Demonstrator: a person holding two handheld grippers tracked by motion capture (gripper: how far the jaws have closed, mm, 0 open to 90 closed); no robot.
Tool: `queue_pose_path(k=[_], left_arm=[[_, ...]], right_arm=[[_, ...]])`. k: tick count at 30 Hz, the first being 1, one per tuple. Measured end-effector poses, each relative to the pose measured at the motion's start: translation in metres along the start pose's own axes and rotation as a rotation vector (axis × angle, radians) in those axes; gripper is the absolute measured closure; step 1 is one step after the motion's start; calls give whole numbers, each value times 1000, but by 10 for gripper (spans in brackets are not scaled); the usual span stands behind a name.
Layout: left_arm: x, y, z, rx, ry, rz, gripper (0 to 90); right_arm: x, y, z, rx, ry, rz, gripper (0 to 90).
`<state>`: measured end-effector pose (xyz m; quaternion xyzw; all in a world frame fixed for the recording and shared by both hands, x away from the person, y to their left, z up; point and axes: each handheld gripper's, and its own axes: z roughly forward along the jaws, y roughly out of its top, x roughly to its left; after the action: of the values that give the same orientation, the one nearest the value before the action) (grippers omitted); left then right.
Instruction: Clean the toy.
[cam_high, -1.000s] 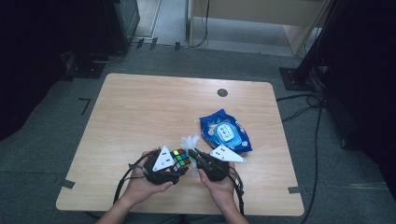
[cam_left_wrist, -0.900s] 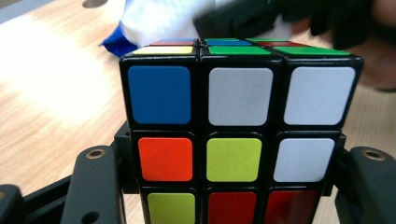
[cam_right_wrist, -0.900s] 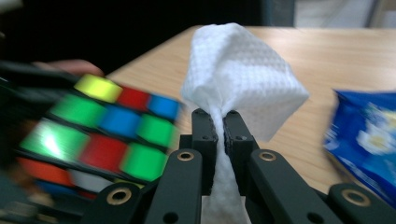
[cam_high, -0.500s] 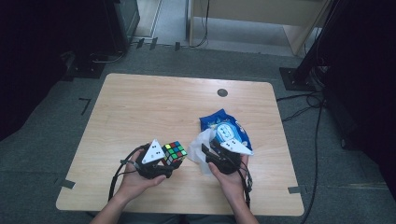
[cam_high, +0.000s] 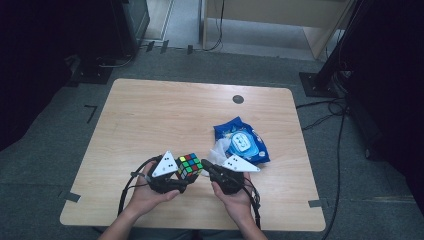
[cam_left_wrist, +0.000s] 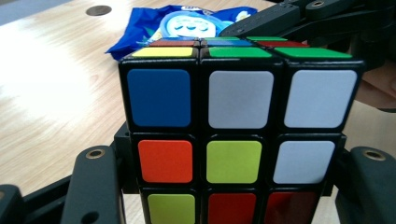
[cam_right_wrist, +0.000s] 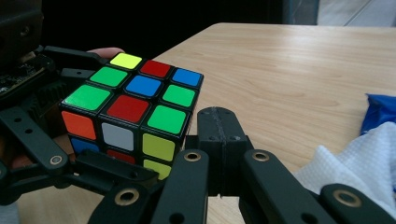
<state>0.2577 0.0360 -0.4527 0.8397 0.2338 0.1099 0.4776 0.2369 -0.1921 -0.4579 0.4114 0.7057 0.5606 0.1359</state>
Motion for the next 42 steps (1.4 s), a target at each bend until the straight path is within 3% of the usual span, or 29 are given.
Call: queue_pose_path(k=[7,11,13,17,24,25,27,30,31,33,37,40,42], left_arm=[[-1,0,2,35,-9,23,338],[-4,0,4,57,5,49,337],[-4,0,4,56,-1,46,334],[-4,1,3,51,-7,47,334],[-2,1,2,69,-14,46,317],[-2,1,2,63,-16,46,332],[-4,2,3,66,-16,43,331],[-9,-1,9,107,-13,92,338],[-10,-1,11,120,-19,96,339],[-9,-2,12,123,-21,94,340],[-5,0,4,72,4,82,340],[2,2,-6,8,-7,44,340],[6,3,-12,-22,-7,35,340]], right_arm=[[3,2,-5,-28,30,-15,900],[9,4,-5,-39,63,-51,900],[14,4,-5,-33,34,-75,900],[15,4,-6,-44,30,-75,900],[23,3,-6,-40,7,-148,900],[25,3,-5,-37,7,-163,900],[28,3,-3,-24,52,-167,900],[37,1,0,-21,30,-223,900],[38,1,1,-16,44,-213,891],[34,2,-1,-30,28,-190,862],[16,4,-7,-59,-18,-83,838],[4,1,-7,-34,-59,-39,819],[-1,-5,0,22,-66,-27,811]])
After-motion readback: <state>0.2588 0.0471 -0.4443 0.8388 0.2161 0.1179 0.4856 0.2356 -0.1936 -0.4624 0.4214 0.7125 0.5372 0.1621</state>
